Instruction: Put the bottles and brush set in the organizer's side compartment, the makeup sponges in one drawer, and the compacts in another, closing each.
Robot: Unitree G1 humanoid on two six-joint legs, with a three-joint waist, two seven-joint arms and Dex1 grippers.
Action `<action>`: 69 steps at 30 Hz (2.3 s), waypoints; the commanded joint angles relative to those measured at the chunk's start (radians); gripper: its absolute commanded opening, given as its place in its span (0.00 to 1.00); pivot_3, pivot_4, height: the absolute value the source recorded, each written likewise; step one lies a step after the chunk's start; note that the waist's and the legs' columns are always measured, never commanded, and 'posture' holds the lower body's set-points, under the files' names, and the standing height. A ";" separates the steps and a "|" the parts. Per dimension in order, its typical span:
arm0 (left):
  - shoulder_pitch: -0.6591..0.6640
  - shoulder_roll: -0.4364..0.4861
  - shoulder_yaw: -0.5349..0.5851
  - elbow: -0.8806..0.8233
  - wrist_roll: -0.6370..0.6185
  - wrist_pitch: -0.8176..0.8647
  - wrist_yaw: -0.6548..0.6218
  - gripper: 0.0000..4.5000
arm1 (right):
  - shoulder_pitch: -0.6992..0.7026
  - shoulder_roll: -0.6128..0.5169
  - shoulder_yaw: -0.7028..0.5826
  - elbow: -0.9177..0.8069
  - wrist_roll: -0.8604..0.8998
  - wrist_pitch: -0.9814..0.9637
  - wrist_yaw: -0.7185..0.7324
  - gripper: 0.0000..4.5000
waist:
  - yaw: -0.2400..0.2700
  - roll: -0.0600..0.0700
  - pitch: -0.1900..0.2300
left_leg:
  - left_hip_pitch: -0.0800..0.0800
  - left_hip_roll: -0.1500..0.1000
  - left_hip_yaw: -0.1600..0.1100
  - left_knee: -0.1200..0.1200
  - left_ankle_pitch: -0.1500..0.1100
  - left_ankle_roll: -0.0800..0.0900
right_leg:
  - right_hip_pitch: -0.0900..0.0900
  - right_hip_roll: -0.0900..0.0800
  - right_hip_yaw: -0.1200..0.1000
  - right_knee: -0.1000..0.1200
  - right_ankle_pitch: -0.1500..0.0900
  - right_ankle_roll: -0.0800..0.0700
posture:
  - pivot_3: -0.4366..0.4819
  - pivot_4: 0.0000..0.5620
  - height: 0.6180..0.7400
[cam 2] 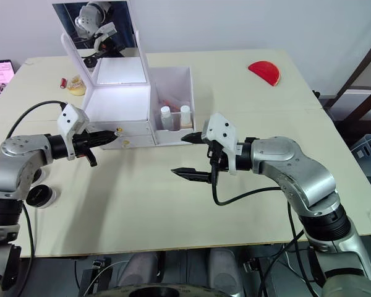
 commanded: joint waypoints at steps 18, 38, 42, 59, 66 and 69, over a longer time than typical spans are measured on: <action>0.096 0.109 0.182 -0.251 -0.177 0.174 -0.062 0.01 | -0.004 -0.022 -0.048 -0.041 0.018 -0.005 0.010 1.00 | -0.004 -0.001 0.001 | -0.001 0.000 0.000 -0.003 0.000 0.000 | -0.002 0.000 0.000 -0.001 0.001 0.001 | 0.48 0.27 1.00; 0.796 0.204 1.043 -0.121 -0.249 0.220 -0.251 0.99 | 0.545 -0.330 -0.646 0.157 -0.031 -0.185 0.270 1.00 | 0.001 -0.001 0.002 | -0.002 0.000 0.003 -0.004 -0.001 0.000 | -0.001 -0.001 0.001 -0.009 -0.003 -0.003 | 0.48 0.27 1.00; 0.840 0.208 1.059 -0.017 -0.226 0.143 -0.266 0.99 | 0.616 -0.340 -0.720 0.299 -0.063 -0.282 0.335 1.00 | -0.003 -0.001 0.001 | -0.002 0.001 0.005 -0.004 -0.001 -0.001 | -0.001 -0.001 0.001 -0.012 -0.003 -0.003 | 0.48 0.27 1.00; 0.819 0.237 1.024 0.025 -0.226 0.071 -0.267 0.99 | 0.573 -0.323 -0.681 0.325 -0.083 -0.336 0.309 1.00 | -0.004 0.000 0.002 | -0.002 0.003 0.012 -0.006 -0.004 -0.003 | -0.003 -0.003 0.004 -0.015 -0.002 -0.003 | 0.48 0.27 1.00; 0.794 0.139 0.930 -0.180 -0.252 0.087 -0.164 0.99 | 0.415 -0.301 -0.543 0.167 0.008 -0.187 0.214 1.00 | -0.006 0.001 0.002 | 0.000 0.003 0.015 -0.004 -0.004 -0.003 | -0.002 -0.003 0.006 -0.014 -0.002 -0.003 | 0.48 0.27 1.00; 0.806 0.050 0.868 -0.329 -0.276 0.119 -0.083 0.99 | 0.308 -0.273 -0.452 0.117 0.031 -0.128 0.159 1.00 | -0.008 0.000 0.002 | 0.000 0.005 0.018 -0.003 -0.004 -0.003 | -0.002 -0.002 0.008 -0.014 -0.002 -0.003 | 0.48 0.27 1.00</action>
